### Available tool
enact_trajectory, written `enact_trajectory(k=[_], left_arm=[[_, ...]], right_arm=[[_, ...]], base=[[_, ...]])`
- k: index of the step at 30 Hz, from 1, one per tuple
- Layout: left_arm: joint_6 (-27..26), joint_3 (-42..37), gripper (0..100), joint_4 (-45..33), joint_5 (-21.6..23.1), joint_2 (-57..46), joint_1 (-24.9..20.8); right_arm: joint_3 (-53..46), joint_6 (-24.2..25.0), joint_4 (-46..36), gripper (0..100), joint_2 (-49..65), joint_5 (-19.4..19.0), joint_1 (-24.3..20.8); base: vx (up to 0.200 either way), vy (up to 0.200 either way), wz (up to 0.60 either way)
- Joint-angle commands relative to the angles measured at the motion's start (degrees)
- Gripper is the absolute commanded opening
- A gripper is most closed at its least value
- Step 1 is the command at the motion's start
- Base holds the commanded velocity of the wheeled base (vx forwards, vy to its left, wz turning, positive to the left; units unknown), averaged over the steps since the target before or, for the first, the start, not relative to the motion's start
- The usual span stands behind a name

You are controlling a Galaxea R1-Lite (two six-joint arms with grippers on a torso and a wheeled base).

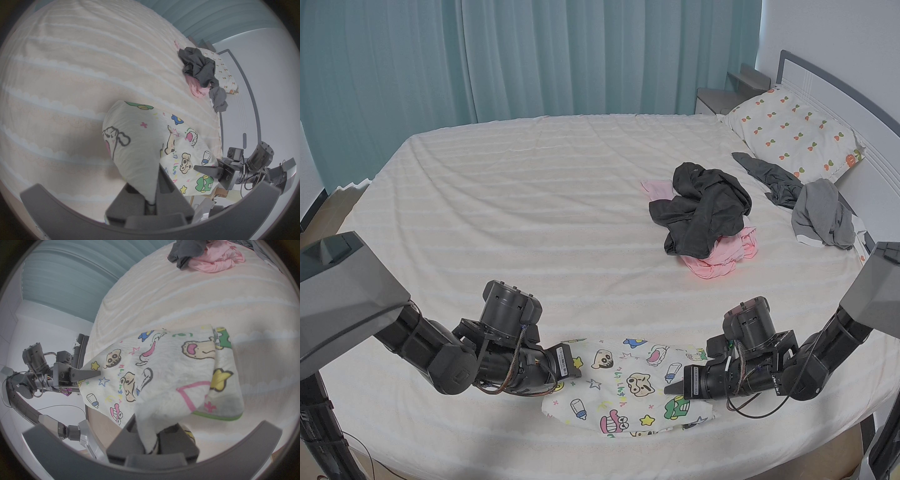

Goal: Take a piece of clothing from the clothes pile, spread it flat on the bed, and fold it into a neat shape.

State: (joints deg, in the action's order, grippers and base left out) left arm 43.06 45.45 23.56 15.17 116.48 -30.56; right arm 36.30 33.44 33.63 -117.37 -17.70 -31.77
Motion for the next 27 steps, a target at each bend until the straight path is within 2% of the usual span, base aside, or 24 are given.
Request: enact_trajectory(k=[1, 11, 12, 17, 22, 23, 24, 27], left_arm=[[0.1, -1.0, 0, -0.1, -0.4, 2.1, 0.0], [0.7, -2.4, 0, -1.1, -2.6, 5.7, 0.0], [1.2, -2.3, 100, -1.7, -2.6, 5.8, -0.1], [1.8, -2.5, 100, -3.1, -2.7, 5.5, -0.5], [1.9, -4.1, 100, -4.9, -2.9, 4.8, -0.2], [1.9, -5.5, 100, -5.4, -3.6, 3.4, 0.2], [1.9, -5.5, 100, -5.4, -3.6, 3.4, 0.2], [1.9, -9.9, 100, -5.0, -4.5, -2.2, 2.6]], right_arm=[[-0.1, 0.0, 0.0, 0, -3.2, 0.9, -0.6], [-1.1, 0.1, -0.1, 0, -3.4, 1.4, -0.6], [-1.1, 0.3, -0.1, 100, -3.4, 1.3, -0.6], [-1.9, 0.6, -0.5, 100, -2.6, 1.5, -0.5], [-4.9, 0.7, -0.5, 100, -0.6, 5.3, -0.1], [-6.2, 0.7, -0.4, 100, 0.9, 7.2, 0.4], [-6.2, 0.7, -0.4, 100, 0.9, 7.2, 0.4], [-9.7, 0.7, -0.2, 100, 8.5, 8.7, 3.9]], base=[[0.000, 0.000, 0.00], [0.000, 0.000, 0.00], [0.000, 0.000, 0.00], [0.000, 0.000, 0.00], [0.000, 0.000, 0.00], [0.000, 0.000, 0.00], [0.000, 0.000, 0.00], [0.000, 0.000, 0.00]])
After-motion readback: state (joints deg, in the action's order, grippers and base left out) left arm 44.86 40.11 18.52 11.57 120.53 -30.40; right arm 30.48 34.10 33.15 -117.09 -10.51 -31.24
